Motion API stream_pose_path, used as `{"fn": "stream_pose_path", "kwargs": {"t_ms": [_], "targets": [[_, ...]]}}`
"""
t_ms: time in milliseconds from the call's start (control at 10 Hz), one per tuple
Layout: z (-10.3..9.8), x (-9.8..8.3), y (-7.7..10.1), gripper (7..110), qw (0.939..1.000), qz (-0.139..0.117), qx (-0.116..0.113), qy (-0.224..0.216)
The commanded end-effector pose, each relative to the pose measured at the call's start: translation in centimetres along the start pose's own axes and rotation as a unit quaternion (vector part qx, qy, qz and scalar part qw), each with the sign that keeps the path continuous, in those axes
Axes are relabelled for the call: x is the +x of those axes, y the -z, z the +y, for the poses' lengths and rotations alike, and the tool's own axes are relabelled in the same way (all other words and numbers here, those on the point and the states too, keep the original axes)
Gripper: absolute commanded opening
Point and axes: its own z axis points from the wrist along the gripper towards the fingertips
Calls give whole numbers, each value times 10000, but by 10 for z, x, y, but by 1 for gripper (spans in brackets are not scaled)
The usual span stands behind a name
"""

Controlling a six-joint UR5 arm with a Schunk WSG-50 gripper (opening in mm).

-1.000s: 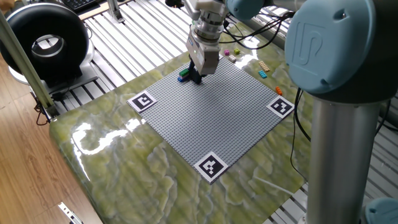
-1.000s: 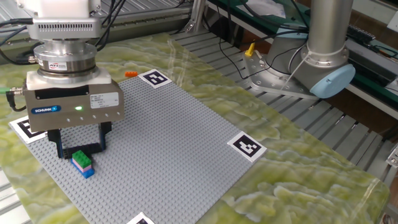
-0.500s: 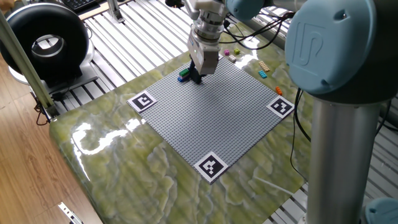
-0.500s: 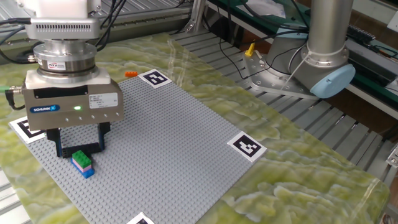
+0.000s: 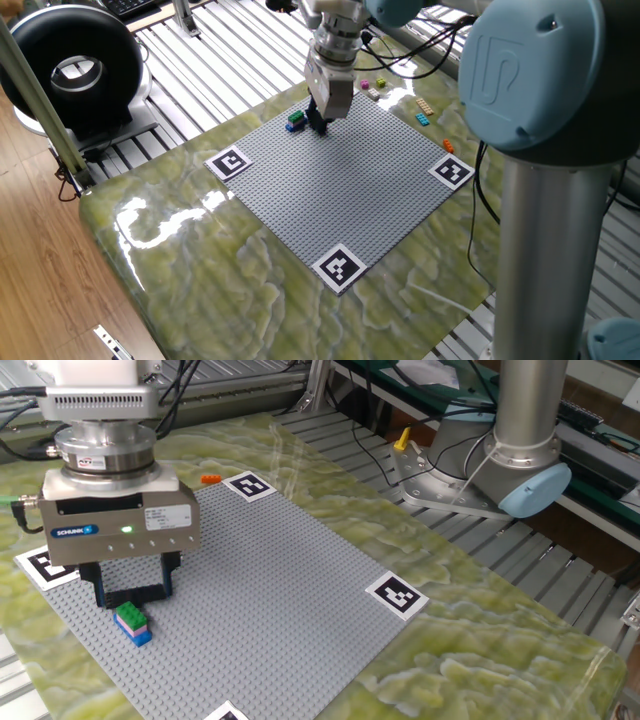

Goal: Stack small Lego blocks one on top of the other

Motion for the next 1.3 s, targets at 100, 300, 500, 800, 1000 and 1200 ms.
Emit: {"fn": "stream_pose_path", "kwargs": {"t_ms": [100, 300, 500, 800, 1000, 1200], "targets": [[-12, -5, 27, 7, 9992, 274, 191, -200], [-9, -24, 40, 7, 9990, 406, 138, 130], [-10, -36, 44, 7, 9961, 513, 104, 704], [-18, -42, 45, 7, 9941, 614, 183, 878], [-12, -56, 42, 7, 9982, 333, 157, -477], [-22, -44, 40, 7, 9647, 556, 506, -2524]]}}
